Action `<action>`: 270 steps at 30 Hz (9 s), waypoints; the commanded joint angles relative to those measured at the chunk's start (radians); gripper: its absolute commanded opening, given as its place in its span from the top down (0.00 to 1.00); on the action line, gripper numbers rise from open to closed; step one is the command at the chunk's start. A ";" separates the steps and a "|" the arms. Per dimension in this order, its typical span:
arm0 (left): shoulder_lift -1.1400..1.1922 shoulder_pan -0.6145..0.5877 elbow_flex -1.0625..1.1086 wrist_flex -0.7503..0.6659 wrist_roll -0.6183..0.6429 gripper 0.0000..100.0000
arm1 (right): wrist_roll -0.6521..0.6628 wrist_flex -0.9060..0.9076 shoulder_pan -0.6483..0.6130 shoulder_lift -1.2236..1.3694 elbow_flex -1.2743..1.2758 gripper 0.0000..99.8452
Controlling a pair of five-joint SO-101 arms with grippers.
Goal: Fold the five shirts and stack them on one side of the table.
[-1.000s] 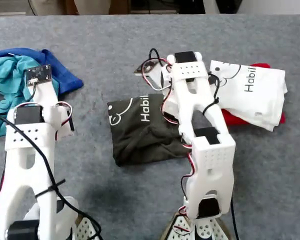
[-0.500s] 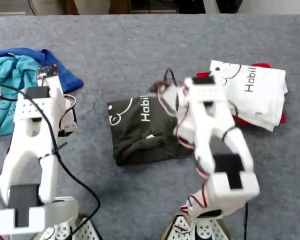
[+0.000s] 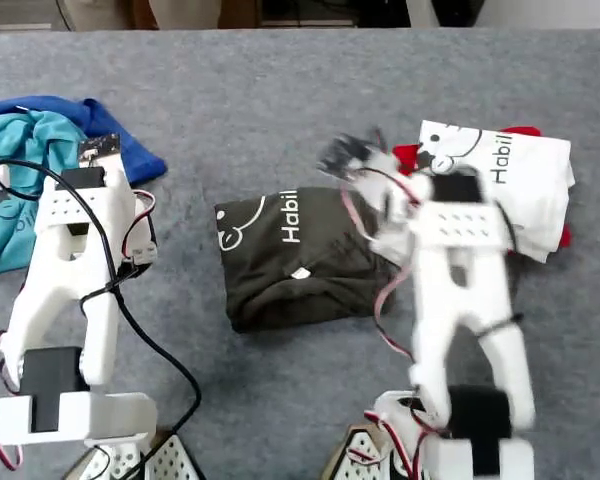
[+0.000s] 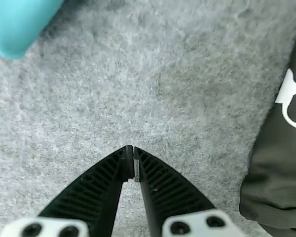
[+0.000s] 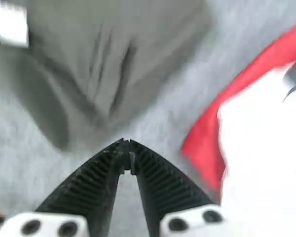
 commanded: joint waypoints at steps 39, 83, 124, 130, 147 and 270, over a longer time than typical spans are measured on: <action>-0.010 -0.058 0.083 -0.080 0.011 0.98 | 0.109 0.040 0.191 0.088 0.128 1.00; -0.243 -0.041 0.574 -0.470 0.026 0.98 | -0.155 0.098 0.214 0.223 -0.042 1.00; 0.318 0.319 -0.287 -0.295 -0.051 0.98 | -0.465 -0.091 0.125 0.079 0.268 1.00; 0.136 0.321 -0.252 -0.236 -0.068 0.98 | -0.456 0.080 0.191 -0.234 0.134 1.00; -0.206 0.077 0.512 -0.543 -0.144 0.98 | -0.529 0.121 0.113 -0.228 0.395 0.79; -0.252 -0.311 -0.012 -0.180 -0.256 0.97 | -0.157 0.439 0.522 0.535 -1.121 0.99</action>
